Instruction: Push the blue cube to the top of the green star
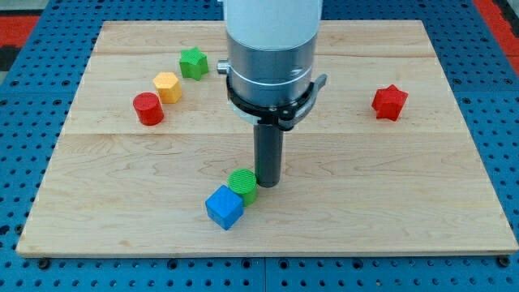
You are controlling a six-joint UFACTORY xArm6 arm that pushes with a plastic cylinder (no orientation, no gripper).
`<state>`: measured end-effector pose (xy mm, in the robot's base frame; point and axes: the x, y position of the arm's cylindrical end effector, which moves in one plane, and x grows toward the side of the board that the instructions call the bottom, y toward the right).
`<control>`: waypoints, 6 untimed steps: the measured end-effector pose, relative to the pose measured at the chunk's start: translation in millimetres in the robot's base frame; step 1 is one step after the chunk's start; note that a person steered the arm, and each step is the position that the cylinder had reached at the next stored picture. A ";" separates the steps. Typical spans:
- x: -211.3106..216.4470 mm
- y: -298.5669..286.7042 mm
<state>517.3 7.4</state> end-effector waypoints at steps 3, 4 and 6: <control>-231.1 55.6; -280.7 19.8; -238.5 -68.6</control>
